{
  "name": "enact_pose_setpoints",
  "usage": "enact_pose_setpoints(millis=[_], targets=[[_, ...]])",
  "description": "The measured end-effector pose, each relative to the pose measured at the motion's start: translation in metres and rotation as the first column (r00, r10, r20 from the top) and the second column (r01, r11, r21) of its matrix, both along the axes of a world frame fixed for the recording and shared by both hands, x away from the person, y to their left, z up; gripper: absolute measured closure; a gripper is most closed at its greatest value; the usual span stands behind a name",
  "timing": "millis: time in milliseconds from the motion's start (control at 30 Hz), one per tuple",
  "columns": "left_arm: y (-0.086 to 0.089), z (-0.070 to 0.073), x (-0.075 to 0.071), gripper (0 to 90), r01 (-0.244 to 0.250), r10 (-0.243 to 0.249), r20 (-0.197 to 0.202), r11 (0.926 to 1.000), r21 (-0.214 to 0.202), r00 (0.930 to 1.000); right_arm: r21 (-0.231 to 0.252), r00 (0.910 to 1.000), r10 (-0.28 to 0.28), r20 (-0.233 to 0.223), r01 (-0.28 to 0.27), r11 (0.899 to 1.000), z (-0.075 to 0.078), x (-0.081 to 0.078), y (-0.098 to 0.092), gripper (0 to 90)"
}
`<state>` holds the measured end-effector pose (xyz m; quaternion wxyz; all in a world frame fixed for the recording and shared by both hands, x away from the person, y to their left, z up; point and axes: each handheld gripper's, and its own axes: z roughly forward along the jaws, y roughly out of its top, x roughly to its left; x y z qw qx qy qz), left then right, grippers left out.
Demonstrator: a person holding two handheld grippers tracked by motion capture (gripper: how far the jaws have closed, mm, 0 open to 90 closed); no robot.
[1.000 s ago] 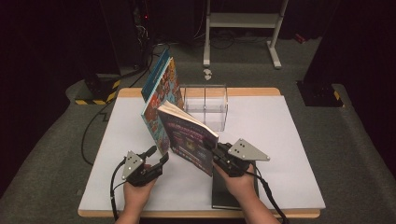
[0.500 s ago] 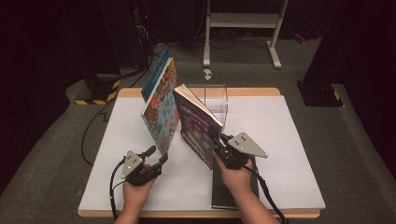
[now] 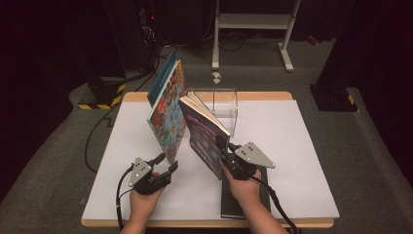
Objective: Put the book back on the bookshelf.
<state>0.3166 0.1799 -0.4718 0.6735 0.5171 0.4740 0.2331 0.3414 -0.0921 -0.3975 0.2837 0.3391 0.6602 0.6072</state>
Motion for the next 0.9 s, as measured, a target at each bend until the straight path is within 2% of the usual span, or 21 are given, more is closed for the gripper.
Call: enact_pose_setpoints(millis=[200, 300, 400, 467, 500, 533, 567, 667, 767, 900], targets=[[-0.007, 0.005, -0.003, 36.2, 0.041, -0.041, 0.006, 0.9991, -0.001, 0.9991, 0.002, 0.9999, 0.013, -0.008, -0.013, 1.000, -0.001, -0.002, -0.004, 77.3], [-0.011, 0.010, -0.004, 33.5, 0.070, -0.070, 0.005, 0.9969, -0.036, 0.9975, -0.007, 0.9993, 0.027, -0.025, -0.027, 1.000, -0.007, -0.005, -0.005, 74.7], [-0.017, 0.020, -0.005, 31.2, 0.102, -0.102, 0.016, 0.9934, -0.051, 0.9947, -0.008, 0.9975, 0.045, -0.054, -0.046, 0.999, -0.016, -0.010, -0.006, 74.7], [-0.022, 0.028, -0.006, 28.4, 0.135, -0.134, 0.020, 0.9885, -0.069, 0.9908, -0.018, 0.9962, 0.057, -0.066, -0.058, 0.998, -0.023, -0.016, -0.005, 75.4], [-0.022, 0.028, -0.006, 26.8, 0.135, -0.134, 0.020, 0.9885, -0.069, 0.9908, -0.021, 0.9955, 0.060, -0.074, -0.062, 0.998, -0.025, -0.017, -0.005, 76.2], [-0.027, 0.033, -0.007, 24.8, 0.155, -0.154, 0.021, 0.9837, -0.091, 0.9879, -0.014, 0.9940, 0.070, -0.084, -0.071, 0.997, -0.029, -0.019, -0.005, 77.1], [-0.034, 0.041, -0.009, 23.3, 0.191, -0.189, 0.026, 0.9757, -0.107, 0.9816, -0.004, 0.9934, 0.075, -0.087, -0.076, 0.997, -0.031, -0.021, -0.004, 77.7], [-0.050, 0.057, -0.013, 20.5, 0.251, -0.245, 0.058, 0.9611, -0.116, 0.9677, -0.008, 0.9936, 0.078, -0.082, -0.079, 0.997, -0.032, -0.023, -0.002, 78.6], [-0.063, 0.070, -0.015, 16.3, 0.261, -0.251, 0.098, 0.9596, -0.105, 0.9630, -0.005, 0.9936, 0.083, -0.078, -0.083, 0.997, -0.033, -0.024, 0.000, 78.4], [-0.077, 0.085, -0.007, 15.4, 0.292, -0.281, 0.097, 0.9479, -0.128, 0.9549, 0.008, 0.9933, 0.083, -0.080, -0.083, 0.997, -0.034, -0.024, -0.001, 78.3]])
